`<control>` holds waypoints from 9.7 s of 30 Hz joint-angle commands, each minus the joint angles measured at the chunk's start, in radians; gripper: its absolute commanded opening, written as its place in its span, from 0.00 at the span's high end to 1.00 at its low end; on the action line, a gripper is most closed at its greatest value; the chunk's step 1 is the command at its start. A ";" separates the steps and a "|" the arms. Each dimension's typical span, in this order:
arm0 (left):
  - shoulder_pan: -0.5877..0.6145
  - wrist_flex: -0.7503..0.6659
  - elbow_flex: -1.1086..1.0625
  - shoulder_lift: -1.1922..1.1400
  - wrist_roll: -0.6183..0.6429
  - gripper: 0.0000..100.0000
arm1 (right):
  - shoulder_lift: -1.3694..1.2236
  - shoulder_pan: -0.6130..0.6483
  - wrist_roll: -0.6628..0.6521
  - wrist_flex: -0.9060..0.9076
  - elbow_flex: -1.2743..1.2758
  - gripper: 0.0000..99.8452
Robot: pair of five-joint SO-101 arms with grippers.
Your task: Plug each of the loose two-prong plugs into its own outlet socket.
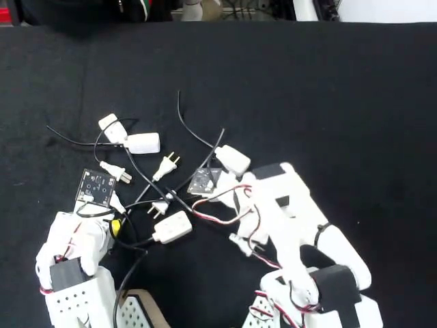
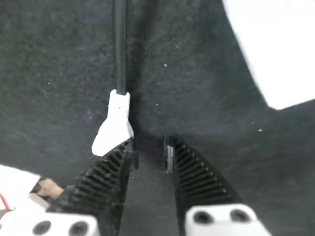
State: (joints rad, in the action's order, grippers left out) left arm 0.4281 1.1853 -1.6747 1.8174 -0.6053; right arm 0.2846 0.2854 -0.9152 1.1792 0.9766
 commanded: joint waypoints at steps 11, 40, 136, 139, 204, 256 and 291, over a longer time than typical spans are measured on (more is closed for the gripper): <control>-0.015 0.006 -0.007 0.003 -0.008 0.71 | -0.001 0.091 0.224 0.046 -0.074 0.90; -0.015 0.006 -0.007 0.003 -0.008 0.71 | 0.054 0.192 0.321 0.112 0.001 0.90; -0.035 0.000 0.001 0.005 -0.002 0.71 | 0.572 0.052 0.690 -0.021 -0.165 0.99; -0.124 0.003 0.004 0.006 -0.002 0.71 | 0.699 0.146 0.810 -0.187 -0.048 0.99; -0.042 0.081 0.033 0.005 -0.006 0.71 | 0.232 0.523 1.221 -0.265 -0.070 0.99; -0.039 0.075 0.016 0.005 -0.008 0.71 | 0.547 0.520 1.297 -0.341 0.191 0.99; -0.044 0.077 0.015 0.005 -0.008 0.71 | 0.532 0.422 1.338 -0.350 0.237 0.99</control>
State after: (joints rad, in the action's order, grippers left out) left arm 0.3805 1.2789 -1.6671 1.8220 -0.6068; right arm 0.8232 0.7196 0.4120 0.8216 1.2651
